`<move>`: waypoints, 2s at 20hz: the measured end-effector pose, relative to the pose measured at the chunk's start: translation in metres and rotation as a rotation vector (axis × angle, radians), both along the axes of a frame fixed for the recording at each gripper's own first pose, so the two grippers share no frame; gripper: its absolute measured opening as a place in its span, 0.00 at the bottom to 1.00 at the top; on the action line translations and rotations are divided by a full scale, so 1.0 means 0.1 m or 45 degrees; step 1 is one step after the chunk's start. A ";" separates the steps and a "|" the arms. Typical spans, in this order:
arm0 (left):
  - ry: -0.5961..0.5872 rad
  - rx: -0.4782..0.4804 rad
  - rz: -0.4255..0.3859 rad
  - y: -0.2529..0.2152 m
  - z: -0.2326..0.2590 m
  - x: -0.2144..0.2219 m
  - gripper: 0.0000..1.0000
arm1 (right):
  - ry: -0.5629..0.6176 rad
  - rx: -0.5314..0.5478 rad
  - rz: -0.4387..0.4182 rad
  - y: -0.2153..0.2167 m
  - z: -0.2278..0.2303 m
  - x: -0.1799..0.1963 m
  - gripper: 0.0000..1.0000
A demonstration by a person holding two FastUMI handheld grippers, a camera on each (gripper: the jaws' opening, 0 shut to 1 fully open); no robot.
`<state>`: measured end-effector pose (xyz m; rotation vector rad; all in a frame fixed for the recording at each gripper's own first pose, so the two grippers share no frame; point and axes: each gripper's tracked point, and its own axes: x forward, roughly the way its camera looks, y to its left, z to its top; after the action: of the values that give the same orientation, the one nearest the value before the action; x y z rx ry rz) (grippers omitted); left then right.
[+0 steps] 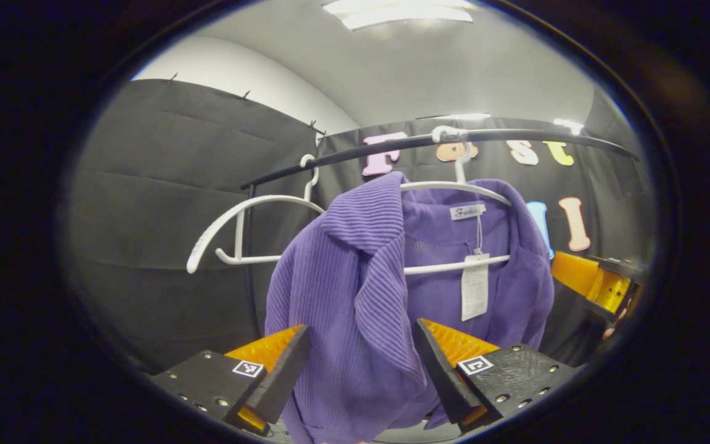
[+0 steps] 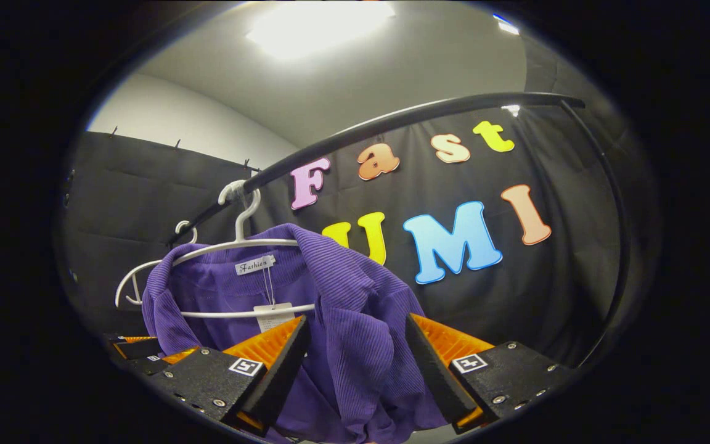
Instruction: Grasp the clothes on the hanger with both hands and then place them into the laundry hamper below.
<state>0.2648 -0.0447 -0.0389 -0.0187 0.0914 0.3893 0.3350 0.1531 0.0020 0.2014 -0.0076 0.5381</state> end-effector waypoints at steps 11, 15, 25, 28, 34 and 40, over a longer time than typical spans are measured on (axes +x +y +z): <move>-0.010 0.034 0.109 0.14 -0.01 0.16 1.00 | 0.057 -0.108 0.034 0.46 -0.41 0.38 0.93; 0.014 0.052 0.123 0.19 -0.06 0.20 0.71 | 0.117 -0.102 0.079 0.55 -0.54 0.41 0.66; 0.056 0.033 0.052 0.26 -0.07 0.17 0.04 | -0.119 -0.112 0.099 0.32 -0.21 0.27 0.02; 0.028 0.039 0.040 0.25 0.07 0.03 0.04 | -0.238 -0.161 0.051 0.15 -0.04 0.21 0.01; -0.026 0.119 0.065 0.31 0.45 -0.26 0.04 | -0.331 -0.129 -0.054 -0.14 0.28 0.26 0.01; -0.097 0.151 0.084 0.48 0.85 -0.42 0.08 | -0.413 -0.117 -0.156 -0.38 0.60 0.37 0.00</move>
<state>0.2233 0.0030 0.0460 0.0802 -0.0079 0.4587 0.3721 0.1153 0.0617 0.0219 -0.3081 0.4432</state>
